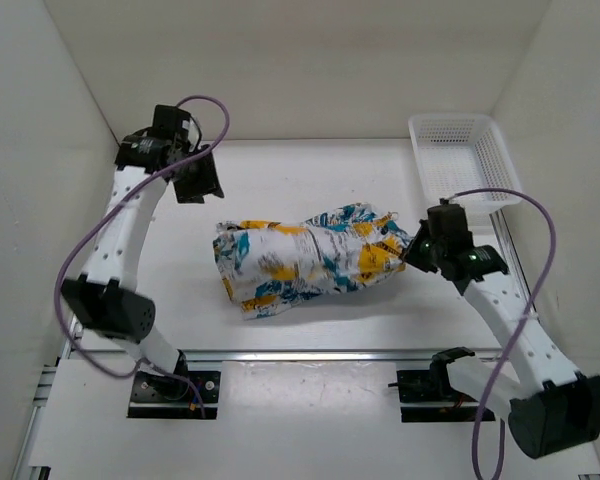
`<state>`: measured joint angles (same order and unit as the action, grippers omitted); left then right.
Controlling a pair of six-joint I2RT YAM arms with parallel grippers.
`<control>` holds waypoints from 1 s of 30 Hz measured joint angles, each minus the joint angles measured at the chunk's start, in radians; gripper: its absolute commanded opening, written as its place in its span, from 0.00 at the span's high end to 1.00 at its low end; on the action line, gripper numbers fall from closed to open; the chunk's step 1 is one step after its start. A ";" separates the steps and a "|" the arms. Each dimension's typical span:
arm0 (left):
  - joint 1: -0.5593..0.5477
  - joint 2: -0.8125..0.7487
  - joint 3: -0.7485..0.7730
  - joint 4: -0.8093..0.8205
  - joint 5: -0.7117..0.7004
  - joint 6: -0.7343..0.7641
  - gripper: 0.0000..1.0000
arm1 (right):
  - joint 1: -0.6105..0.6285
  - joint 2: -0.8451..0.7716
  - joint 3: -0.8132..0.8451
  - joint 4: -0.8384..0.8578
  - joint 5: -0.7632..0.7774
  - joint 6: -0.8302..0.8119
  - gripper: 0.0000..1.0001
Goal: Fold and stack the shorts
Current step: Flatten the shorts out
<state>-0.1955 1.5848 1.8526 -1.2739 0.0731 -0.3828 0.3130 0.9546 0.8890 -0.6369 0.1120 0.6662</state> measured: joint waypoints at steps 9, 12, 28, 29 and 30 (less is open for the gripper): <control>-0.052 0.295 -0.237 0.105 -0.058 -0.061 0.50 | -0.004 0.137 -0.085 -0.012 0.051 -0.007 1.00; -0.065 0.087 -0.402 0.106 -0.090 -0.111 0.88 | -0.004 0.133 -0.085 -0.009 0.055 -0.016 1.00; -0.382 -0.275 -1.065 0.346 0.144 -0.401 0.17 | -0.004 0.132 -0.085 0.003 0.050 -0.037 1.00; -0.393 -0.256 -1.070 0.373 0.144 -0.413 0.21 | -0.004 0.132 -0.085 0.003 0.050 -0.037 1.00; -0.398 -0.238 -1.075 0.395 0.142 -0.424 0.23 | -0.004 0.132 -0.085 0.003 0.049 -0.037 1.00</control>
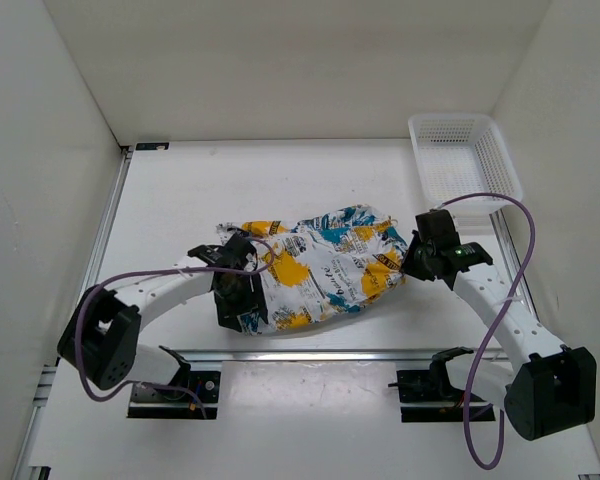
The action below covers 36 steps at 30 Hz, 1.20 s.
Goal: Fold and stack the shorts
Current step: Flatten the shorts out
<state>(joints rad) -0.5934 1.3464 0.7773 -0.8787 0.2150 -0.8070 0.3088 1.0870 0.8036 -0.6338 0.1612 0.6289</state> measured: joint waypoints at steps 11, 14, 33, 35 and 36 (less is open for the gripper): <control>0.000 0.190 0.019 0.101 -0.076 -0.008 0.90 | 0.000 -0.009 0.000 -0.001 0.000 0.000 1.00; -0.001 0.192 0.061 0.079 -0.108 0.003 0.90 | 0.000 -0.015 0.000 -0.002 0.001 0.000 1.00; 0.090 0.333 0.635 -0.228 -0.300 0.147 0.90 | 0.000 0.074 0.150 -0.010 0.020 -0.013 1.00; 0.126 0.368 0.734 -0.272 -0.303 0.172 0.90 | 0.000 0.129 0.241 -0.013 0.021 -0.021 1.00; 0.151 0.399 0.828 -0.310 -0.305 0.185 0.90 | -0.002 0.173 0.315 -0.028 0.020 -0.027 1.00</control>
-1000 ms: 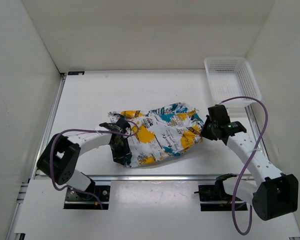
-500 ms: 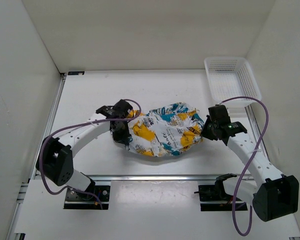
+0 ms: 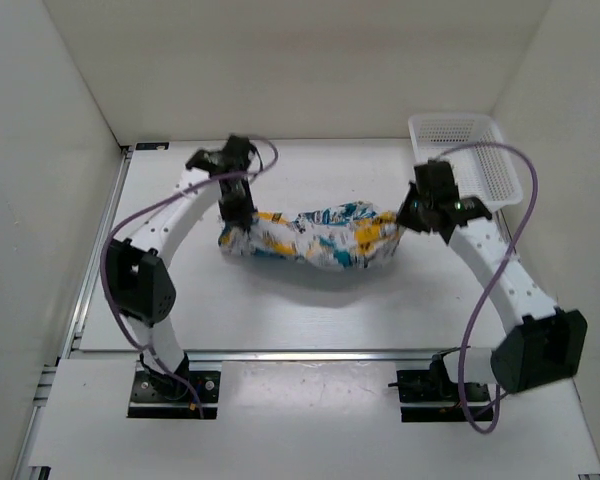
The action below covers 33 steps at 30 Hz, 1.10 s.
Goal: Fold and stack the shorts
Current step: Flatten the shorts out
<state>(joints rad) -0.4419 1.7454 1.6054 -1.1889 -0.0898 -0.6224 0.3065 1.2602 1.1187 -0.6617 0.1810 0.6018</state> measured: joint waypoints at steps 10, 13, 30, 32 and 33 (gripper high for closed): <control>0.252 0.125 0.892 -0.029 0.051 0.064 0.90 | -0.027 0.230 0.672 0.091 -0.034 -0.045 1.00; 0.258 -0.090 0.673 0.014 0.088 0.068 0.90 | -0.018 0.105 0.584 0.135 -0.058 -0.060 1.00; 0.206 -0.158 -0.478 0.159 0.119 0.037 0.55 | 0.042 -0.167 -0.310 0.054 -0.121 -0.002 0.44; 0.200 -0.241 -0.473 0.154 0.106 0.025 0.60 | 0.042 -0.181 -0.310 0.055 -0.121 0.000 0.36; 0.196 -0.285 -0.473 0.153 0.100 0.016 0.63 | 0.042 -0.187 -0.310 0.056 -0.120 0.000 0.34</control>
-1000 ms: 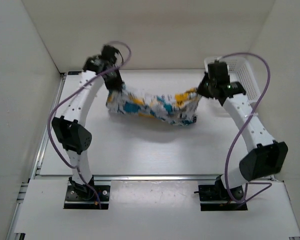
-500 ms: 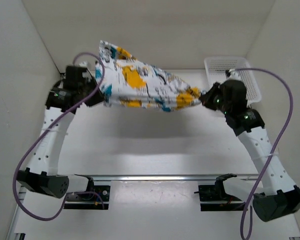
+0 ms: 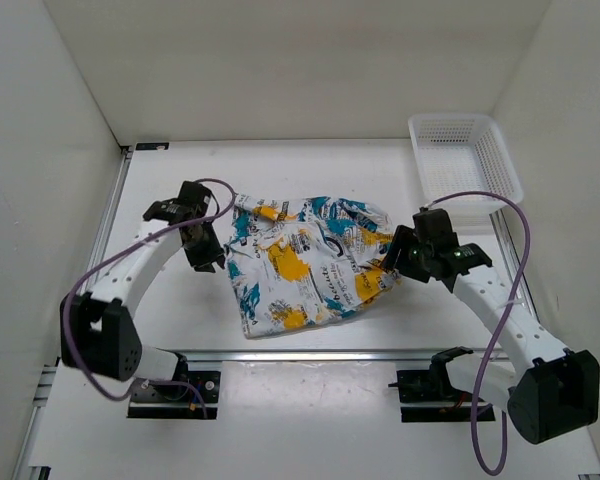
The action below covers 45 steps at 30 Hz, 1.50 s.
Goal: Fold and stack the shorts
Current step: Flatten the shorts out
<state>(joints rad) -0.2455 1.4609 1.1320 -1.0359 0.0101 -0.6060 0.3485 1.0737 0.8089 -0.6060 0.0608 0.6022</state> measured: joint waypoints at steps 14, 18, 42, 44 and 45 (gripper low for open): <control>-0.323 -0.105 -0.362 0.112 0.159 -0.209 0.46 | -0.002 -0.137 -0.071 -0.089 0.114 0.059 0.33; -0.374 -0.019 -0.362 0.168 0.168 -0.232 0.61 | -0.009 -0.147 -0.127 -0.103 0.111 0.087 0.34; -0.325 0.058 -0.019 0.013 -0.025 -0.187 0.90 | -0.022 -0.044 -0.130 0.023 0.067 0.127 1.00; -0.320 0.090 0.005 0.003 -0.036 -0.176 0.90 | -0.022 -0.044 -0.128 0.032 0.067 0.125 1.00; -0.316 0.112 0.011 0.002 -0.039 -0.171 0.89 | -0.022 -0.043 -0.128 0.032 0.067 0.124 1.00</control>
<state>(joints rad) -0.5613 1.5726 1.1435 -1.0344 -0.0284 -0.7765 0.3267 1.0306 0.6807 -0.5739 0.1276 0.7265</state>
